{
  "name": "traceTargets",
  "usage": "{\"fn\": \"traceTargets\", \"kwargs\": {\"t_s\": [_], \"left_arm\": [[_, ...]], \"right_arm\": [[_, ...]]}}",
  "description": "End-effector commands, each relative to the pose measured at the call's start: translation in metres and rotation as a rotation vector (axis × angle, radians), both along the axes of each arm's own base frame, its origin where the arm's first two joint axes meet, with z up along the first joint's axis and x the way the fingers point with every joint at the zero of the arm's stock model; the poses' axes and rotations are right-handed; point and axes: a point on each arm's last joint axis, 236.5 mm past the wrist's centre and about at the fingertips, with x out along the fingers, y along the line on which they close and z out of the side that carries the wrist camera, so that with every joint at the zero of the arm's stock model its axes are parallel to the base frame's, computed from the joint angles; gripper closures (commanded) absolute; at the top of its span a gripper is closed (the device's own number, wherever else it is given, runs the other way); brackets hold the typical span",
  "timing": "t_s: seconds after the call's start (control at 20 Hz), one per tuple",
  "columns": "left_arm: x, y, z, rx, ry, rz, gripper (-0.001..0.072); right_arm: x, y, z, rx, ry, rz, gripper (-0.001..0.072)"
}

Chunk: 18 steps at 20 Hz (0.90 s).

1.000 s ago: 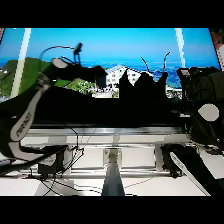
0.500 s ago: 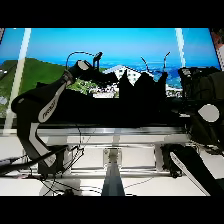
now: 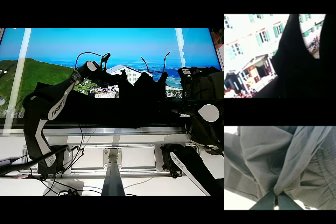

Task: Fold the clothes and pants, and hang the long-sleeved shirts on hangers.

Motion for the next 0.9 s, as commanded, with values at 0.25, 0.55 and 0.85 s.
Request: {"fn": "traceTargets", "kwargs": {"t_s": [0.25, 0.55, 0.85], "left_arm": [[0.03, -0.005, 0.04, -0.016, -0.152, -0.023, 0.0695], [0.096, 0.054, 0.167, -0.062, -0.423, 0.109, 0.0695], [0.116, 0.151, 0.273, 0.046, -0.672, 0.219, 0.0695]], "right_arm": [[0.019, 0.002, 0.011, 0.017, -0.088, -0.016, 0.069], [0.108, 0.004, 0.071, 0.088, -0.506, -0.1, 0.0689], [0.197, 0.013, 0.042, 0.105, -0.583, -0.162, 0.0263]]}}
